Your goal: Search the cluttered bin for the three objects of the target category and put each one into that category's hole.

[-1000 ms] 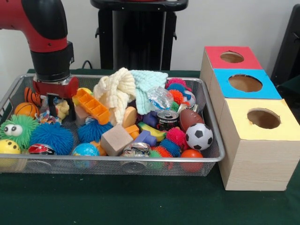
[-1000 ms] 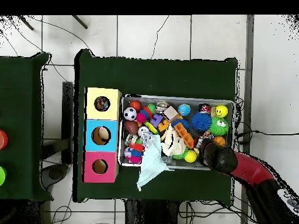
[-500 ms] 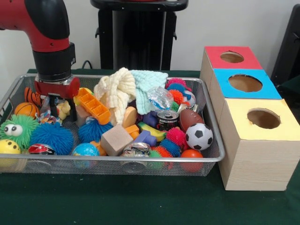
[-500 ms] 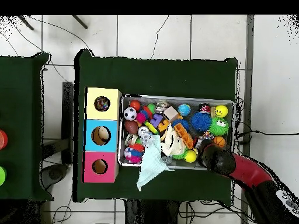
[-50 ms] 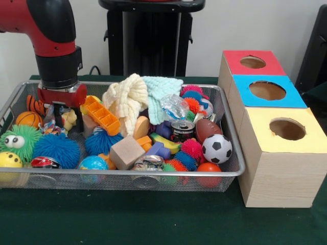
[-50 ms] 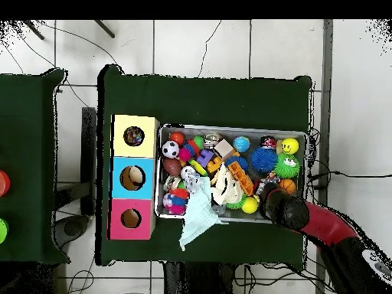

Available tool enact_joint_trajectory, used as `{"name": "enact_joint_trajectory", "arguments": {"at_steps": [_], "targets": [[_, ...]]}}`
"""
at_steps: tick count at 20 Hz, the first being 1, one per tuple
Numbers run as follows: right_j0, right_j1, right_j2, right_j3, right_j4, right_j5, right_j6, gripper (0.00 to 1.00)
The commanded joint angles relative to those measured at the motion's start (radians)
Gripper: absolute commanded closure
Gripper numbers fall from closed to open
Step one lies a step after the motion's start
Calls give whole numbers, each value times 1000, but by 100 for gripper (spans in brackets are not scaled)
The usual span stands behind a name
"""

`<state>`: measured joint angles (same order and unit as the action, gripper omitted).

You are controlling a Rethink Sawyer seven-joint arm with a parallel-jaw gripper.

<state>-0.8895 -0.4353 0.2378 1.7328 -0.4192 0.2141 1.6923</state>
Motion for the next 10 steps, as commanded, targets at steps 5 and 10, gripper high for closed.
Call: {"name": "enact_joint_trajectory", "arguments": {"at_steps": [5,10], "targets": [[-7,12,13,52,-24,107,14,0],[-9,-56,9,58,-20,132,2,0]]}}
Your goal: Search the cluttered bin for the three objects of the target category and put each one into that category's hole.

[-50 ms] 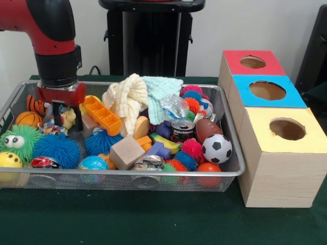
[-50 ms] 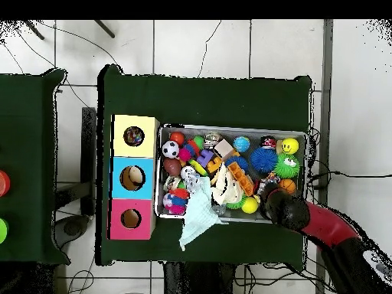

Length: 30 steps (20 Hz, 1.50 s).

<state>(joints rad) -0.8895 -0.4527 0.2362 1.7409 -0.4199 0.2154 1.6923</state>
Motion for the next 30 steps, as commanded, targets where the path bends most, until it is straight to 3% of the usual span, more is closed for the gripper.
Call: {"name": "enact_joint_trajectory", "arguments": {"at_steps": [1,11,18,30], "targets": [[-15,-42,16,47,-18,140,-6,0],[-25,-64,29,22,-31,172,-38,0],[-40,-133,69,-7,3,304,-95,0],[-39,-111,70,-19,-29,288,-70,0]]}}
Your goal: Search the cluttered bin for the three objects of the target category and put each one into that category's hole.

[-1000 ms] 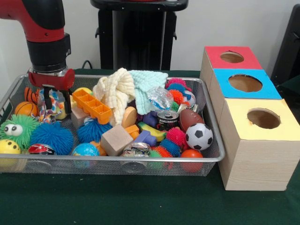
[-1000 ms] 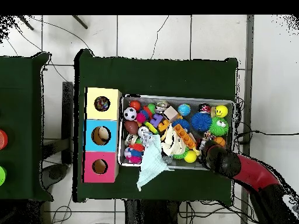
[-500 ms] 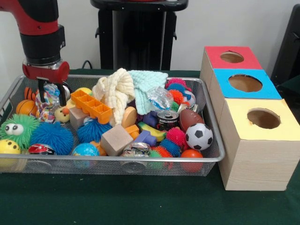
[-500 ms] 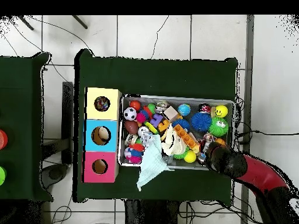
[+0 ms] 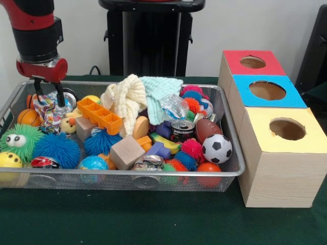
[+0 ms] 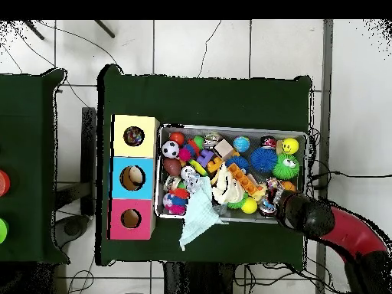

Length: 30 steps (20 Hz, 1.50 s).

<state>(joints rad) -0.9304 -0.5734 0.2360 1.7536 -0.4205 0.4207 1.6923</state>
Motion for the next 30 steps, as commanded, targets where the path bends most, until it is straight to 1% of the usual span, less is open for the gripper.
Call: {"name": "enact_joint_trajectory", "arguments": {"at_steps": [1,4,5,9,10,11,12,14,15,16,17,21,22,25,30], "targets": [[4,13,69,-37,-30,81,-69,0],[12,22,62,-52,-40,76,-69,0],[11,23,66,-56,-48,69,-80,100],[-4,14,71,-7,-61,-48,-29,100],[47,-22,16,-1,-80,-88,29,100],[73,-56,-5,18,-93,-130,61,100],[63,-68,21,34,-105,-139,34,100],[65,-62,35,33,-98,-124,29,100],[74,-64,27,33,-95,-120,41,100],[78,-63,20,38,-88,-125,60,100],[81,-71,18,48,-98,-145,61,100],[55,-59,41,58,-88,-159,44,100],[47,-47,46,52,-85,-157,37,100],[35,-47,59,50,-80,-140,15,100],[25,-48,71,51,-75,-127,3,100]]}}
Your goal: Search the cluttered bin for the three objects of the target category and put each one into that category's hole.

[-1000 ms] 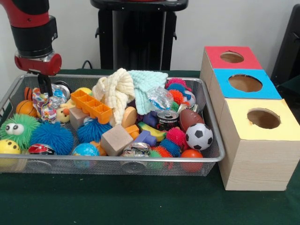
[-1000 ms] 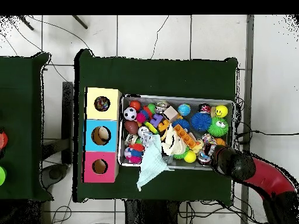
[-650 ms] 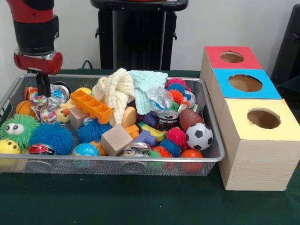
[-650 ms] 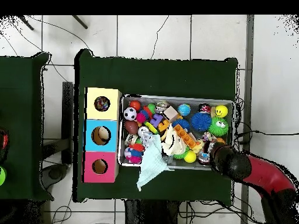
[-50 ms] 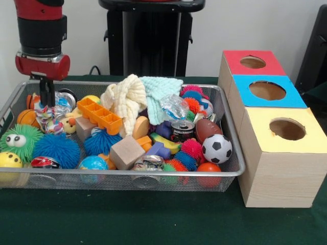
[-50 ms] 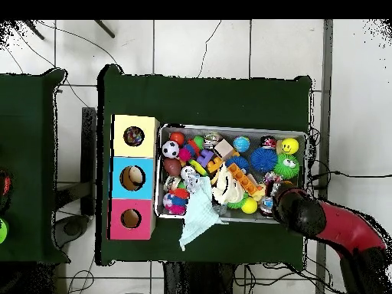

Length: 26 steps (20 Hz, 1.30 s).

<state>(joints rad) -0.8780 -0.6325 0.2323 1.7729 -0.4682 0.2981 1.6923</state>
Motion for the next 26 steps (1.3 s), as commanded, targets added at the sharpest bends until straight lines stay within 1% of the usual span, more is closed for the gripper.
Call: {"name": "enact_joint_trajectory", "arguments": {"at_steps": [1,2,6,7,10,11,19,22,23,26], "targets": [[-31,10,78,32,-26,-2,2,100],[-33,9,81,33,-25,0,0,100],[-31,-53,91,64,9,56,3,100],[-26,-98,96,83,28,83,4,100],[-18,-107,93,81,34,98,6,100],[-18,-100,98,76,40,109,5,100],[-44,-86,122,75,46,124,-25,100],[-47,-95,123,86,46,119,-23,100],[-31,-118,108,90,38,120,-21,100],[-5,-137,85,82,33,146,-19,100]]}}
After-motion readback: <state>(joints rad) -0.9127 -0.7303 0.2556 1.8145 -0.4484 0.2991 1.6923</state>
